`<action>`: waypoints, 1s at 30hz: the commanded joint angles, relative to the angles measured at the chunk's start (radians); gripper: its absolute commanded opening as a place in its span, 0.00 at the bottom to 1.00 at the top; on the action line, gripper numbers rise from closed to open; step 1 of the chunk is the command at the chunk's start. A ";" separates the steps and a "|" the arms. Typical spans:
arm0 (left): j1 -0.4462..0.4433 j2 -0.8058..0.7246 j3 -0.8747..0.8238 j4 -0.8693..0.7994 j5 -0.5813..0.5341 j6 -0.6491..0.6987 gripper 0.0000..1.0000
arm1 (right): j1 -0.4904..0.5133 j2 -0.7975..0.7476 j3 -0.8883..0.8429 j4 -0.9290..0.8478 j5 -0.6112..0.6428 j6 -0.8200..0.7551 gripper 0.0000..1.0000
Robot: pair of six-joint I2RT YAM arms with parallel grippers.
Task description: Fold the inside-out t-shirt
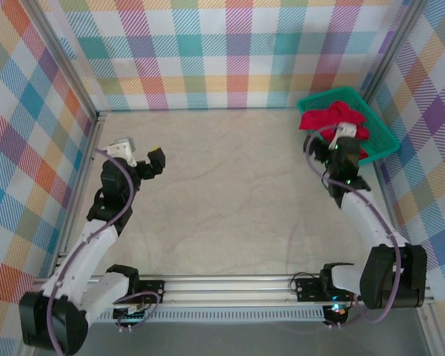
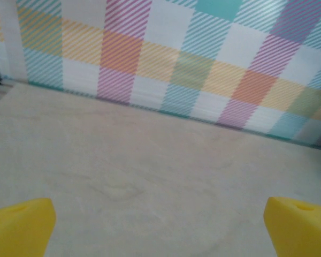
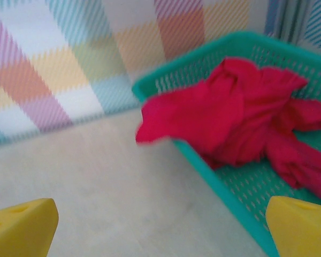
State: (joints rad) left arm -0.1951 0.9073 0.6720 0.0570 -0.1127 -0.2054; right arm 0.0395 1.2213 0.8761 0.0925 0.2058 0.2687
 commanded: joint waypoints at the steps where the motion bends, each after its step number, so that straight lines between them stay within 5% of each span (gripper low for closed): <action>1: -0.007 -0.029 -0.081 -0.194 0.044 -0.096 1.00 | 0.004 0.068 0.118 -0.356 0.025 0.245 1.00; 8: -0.007 -0.115 -0.196 -0.289 -0.281 -0.354 1.00 | -0.014 0.327 0.404 -0.427 0.027 0.413 1.00; 15: -0.007 -0.136 -0.284 -0.127 -0.164 -0.366 1.00 | -0.103 0.592 0.614 -0.494 -0.031 0.638 1.00; 30: -0.007 -0.087 -0.304 -0.042 -0.140 -0.365 1.00 | -0.141 1.028 1.070 -0.580 -0.085 0.761 0.95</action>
State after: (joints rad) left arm -0.1963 0.8036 0.3744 -0.0319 -0.2699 -0.5613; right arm -0.0998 2.2051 1.8824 -0.4507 0.1440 0.9840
